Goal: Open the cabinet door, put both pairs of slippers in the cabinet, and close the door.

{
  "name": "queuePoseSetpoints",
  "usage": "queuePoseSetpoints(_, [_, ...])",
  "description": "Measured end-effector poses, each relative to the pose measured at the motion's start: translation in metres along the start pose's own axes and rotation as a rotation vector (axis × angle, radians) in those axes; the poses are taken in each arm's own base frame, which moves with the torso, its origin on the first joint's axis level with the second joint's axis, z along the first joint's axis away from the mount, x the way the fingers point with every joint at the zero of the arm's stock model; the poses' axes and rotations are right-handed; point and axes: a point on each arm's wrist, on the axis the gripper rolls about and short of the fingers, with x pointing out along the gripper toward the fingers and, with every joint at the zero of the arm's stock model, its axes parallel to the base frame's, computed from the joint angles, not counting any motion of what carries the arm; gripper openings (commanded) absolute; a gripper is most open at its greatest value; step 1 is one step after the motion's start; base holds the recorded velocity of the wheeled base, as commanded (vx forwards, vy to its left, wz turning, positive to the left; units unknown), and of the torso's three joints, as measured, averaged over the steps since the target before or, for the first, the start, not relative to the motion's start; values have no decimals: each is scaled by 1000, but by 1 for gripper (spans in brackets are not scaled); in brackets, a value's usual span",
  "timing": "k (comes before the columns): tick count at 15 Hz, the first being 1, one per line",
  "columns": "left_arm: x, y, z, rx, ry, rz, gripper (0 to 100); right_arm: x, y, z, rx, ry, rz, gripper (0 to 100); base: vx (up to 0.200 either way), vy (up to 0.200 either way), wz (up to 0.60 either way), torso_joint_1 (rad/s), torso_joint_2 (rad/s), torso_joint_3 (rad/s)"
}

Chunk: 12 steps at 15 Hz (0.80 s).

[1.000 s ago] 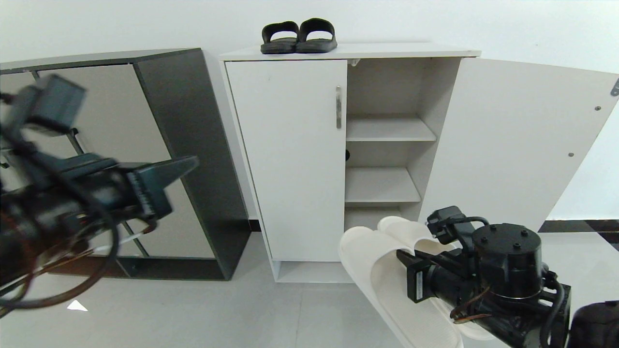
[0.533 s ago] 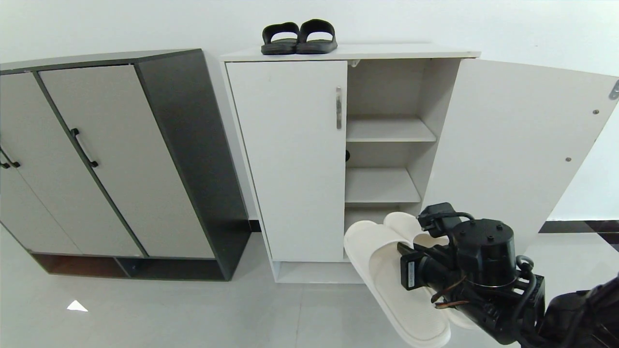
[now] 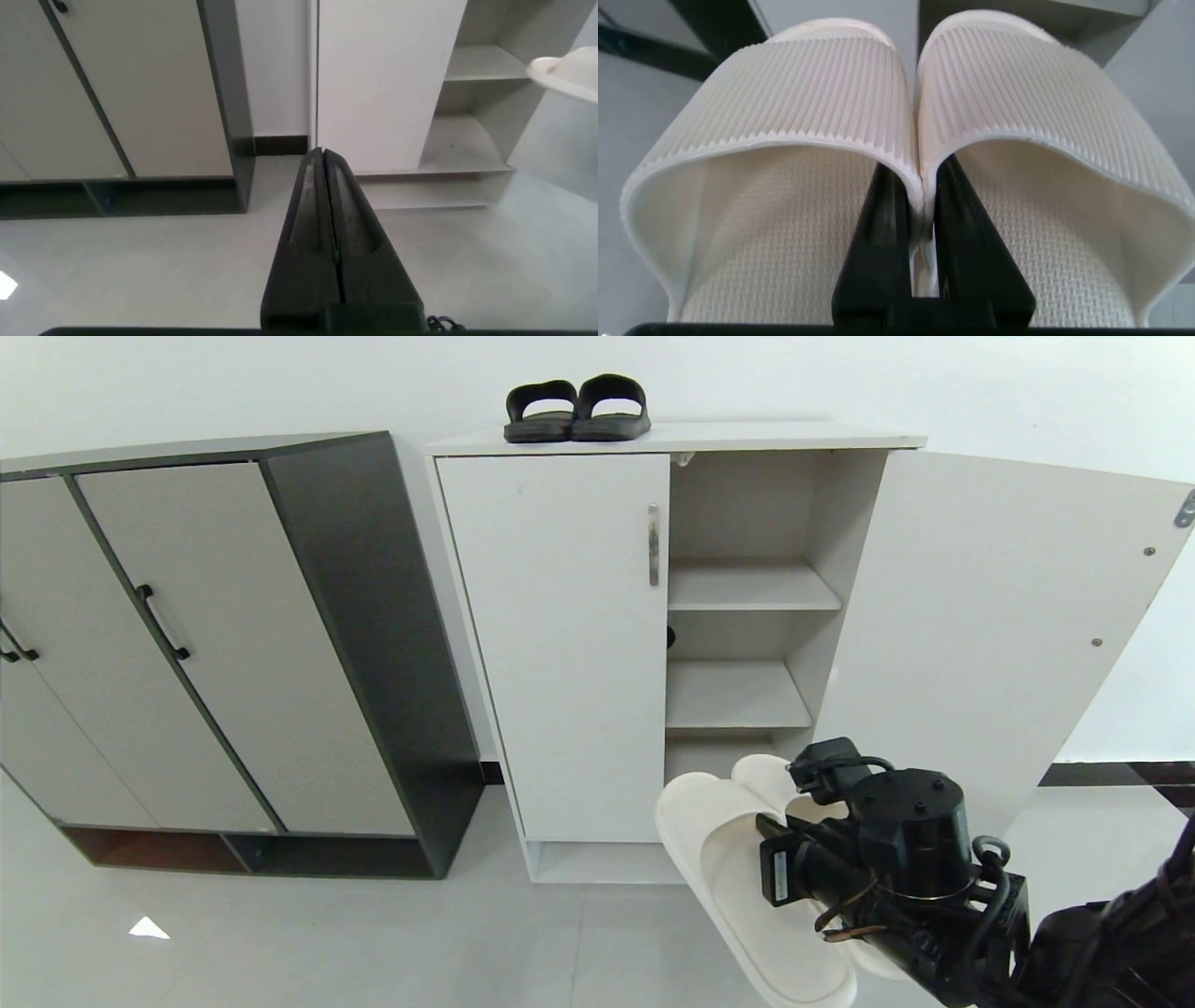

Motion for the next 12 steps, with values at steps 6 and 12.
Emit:
queuePoseSetpoints(6, [-2,0,-1,-31,-26,2,0,42,23,16,41,-108,-189,0,0,-67,0,2,1,2])
queuePoseSetpoints(12, [-2,0,-1,-29,-29,3,0,66,34,3,44,-108,-265,0,0,-200,0,4,2,1])
